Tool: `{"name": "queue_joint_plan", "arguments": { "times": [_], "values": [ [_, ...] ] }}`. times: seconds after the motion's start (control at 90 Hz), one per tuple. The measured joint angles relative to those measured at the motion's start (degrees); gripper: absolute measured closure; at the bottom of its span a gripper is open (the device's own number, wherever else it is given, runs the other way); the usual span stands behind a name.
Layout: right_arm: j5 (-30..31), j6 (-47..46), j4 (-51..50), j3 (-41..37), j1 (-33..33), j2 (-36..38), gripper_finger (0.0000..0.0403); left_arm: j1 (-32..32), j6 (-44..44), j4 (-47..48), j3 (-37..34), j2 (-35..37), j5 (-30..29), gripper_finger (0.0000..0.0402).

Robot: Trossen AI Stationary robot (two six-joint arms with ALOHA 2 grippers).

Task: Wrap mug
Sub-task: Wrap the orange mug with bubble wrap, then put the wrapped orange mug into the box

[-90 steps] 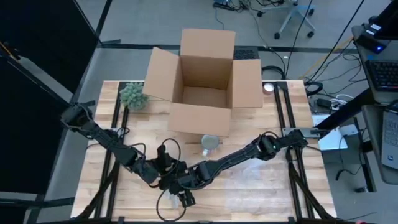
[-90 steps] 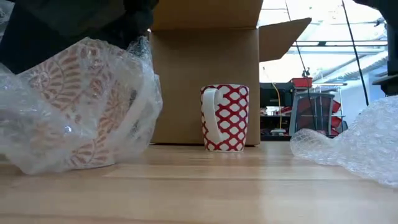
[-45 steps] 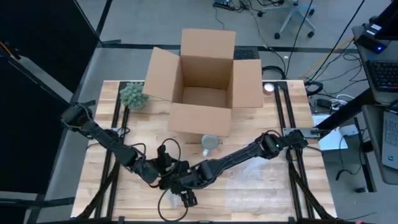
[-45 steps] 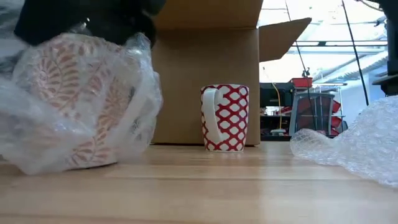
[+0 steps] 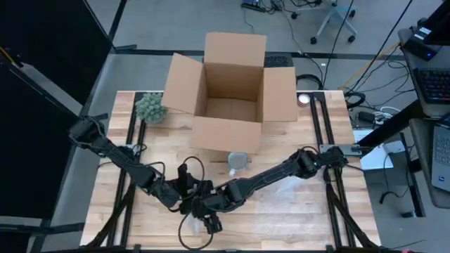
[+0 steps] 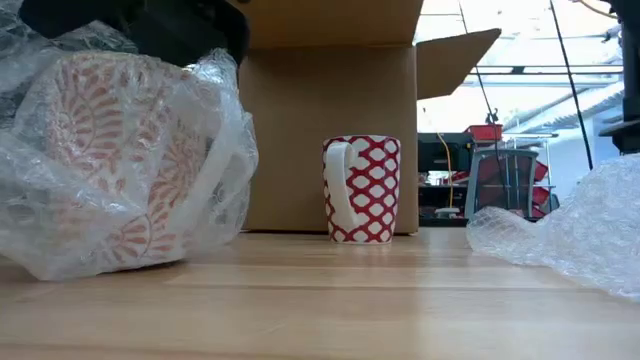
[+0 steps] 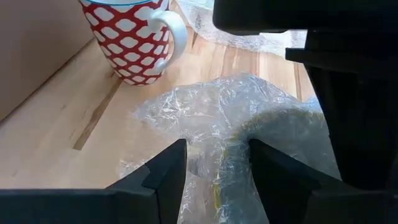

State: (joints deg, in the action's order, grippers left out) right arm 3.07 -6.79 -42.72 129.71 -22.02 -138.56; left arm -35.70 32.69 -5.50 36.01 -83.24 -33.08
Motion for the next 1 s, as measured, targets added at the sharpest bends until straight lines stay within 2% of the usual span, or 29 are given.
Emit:
{"name": "queue_joint_plan", "arguments": {
  "times": [0.578,1.0],
  "values": [
    [0.0,0.1,4.8,0.1,0.0,0.2,0.0135,0.1,1.5,0.0,0.0,0.0,0.0,0.0240],
    [0.1,0.1,4.8,0.1,0.0,0.2,0.0135,0.3,1.1,-1.8,-0.1,-0.1,0.0,0.0240]
  ]
}}
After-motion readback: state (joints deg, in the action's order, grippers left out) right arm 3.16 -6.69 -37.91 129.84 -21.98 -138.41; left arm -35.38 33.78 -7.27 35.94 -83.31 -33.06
